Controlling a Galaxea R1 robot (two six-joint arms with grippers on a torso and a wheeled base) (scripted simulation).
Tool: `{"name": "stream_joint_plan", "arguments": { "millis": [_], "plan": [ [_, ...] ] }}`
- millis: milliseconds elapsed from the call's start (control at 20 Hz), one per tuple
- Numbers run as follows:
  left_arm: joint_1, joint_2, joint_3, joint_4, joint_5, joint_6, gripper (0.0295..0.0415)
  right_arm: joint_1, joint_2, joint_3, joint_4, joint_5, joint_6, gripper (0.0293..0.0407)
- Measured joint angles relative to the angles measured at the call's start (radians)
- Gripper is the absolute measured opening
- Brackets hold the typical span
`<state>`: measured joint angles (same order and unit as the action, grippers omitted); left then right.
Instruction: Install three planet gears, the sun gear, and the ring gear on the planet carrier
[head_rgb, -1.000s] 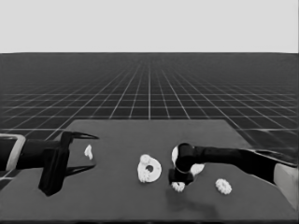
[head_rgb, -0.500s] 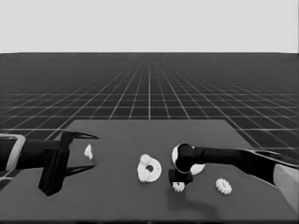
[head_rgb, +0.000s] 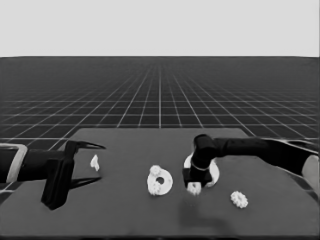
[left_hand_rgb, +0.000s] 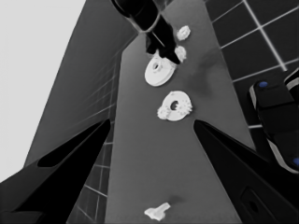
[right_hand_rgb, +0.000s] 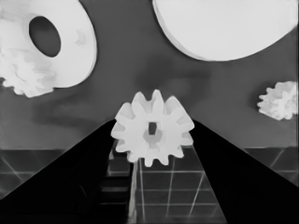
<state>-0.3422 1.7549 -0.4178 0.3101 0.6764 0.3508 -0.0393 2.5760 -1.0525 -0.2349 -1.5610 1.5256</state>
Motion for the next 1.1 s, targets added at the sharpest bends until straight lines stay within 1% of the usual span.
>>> {"name": "stream_joint_plan", "arguments": {
  "millis": [200,250,300,400,500,700,750,800,850,1100],
  "plan": [
    [0.0,0.0,0.0,0.0,0.0,0.0,0.0385,0.009,0.0,0.001,0.01,0.0,0.001,0.0312],
    [0.0,0.0,0.0,0.0,0.0,0.0,0.0385,0.028,0.124,-0.173,0.031,0.007,-0.037,0.0312],
    [0.0,0.0,0.0,0.0,0.0,0.0,0.0385,0.039,0.213,-0.296,0.042,0.014,-0.078,0.0312],
    [0.0,0.0,0.0,0.0,0.0,0.0,0.0385,0.046,0.296,-0.428,0.05,0.023,-0.131,0.0312],
    [0.0,0.0,0.0,0.0,0.0,0.0,0.0385,0.047,0.325,-0.48,0.053,0.026,-0.153,0.0312],
    [0.0,0.0,0.0,0.0,0.0,0.0,0.0385,0.047,0.338,-0.505,0.054,0.028,-0.165,0.0312],
    [0.0,0.0,0.0,0.0,0.0,0.0,0.0385,-0.013,0.346,-0.536,-0.009,0.045,-0.184,0.0312],
    [0.0,0.0,0.0,0.0,0.0,0.0,0.0385,-0.056,0.354,-0.562,-0.045,0.059,-0.2,0.0312],
    [0.0,0.0,0.0,0.0,0.0,0.0,0.0385,-0.08,0.359,-0.581,-0.065,0.068,-0.211,0.0312],
    [0.0,0.0,0.0,0.0,0.0,0.0,0.0385,-0.106,0.367,-0.608,-0.09,0.082,-0.226,0.0312]
  ]
}}
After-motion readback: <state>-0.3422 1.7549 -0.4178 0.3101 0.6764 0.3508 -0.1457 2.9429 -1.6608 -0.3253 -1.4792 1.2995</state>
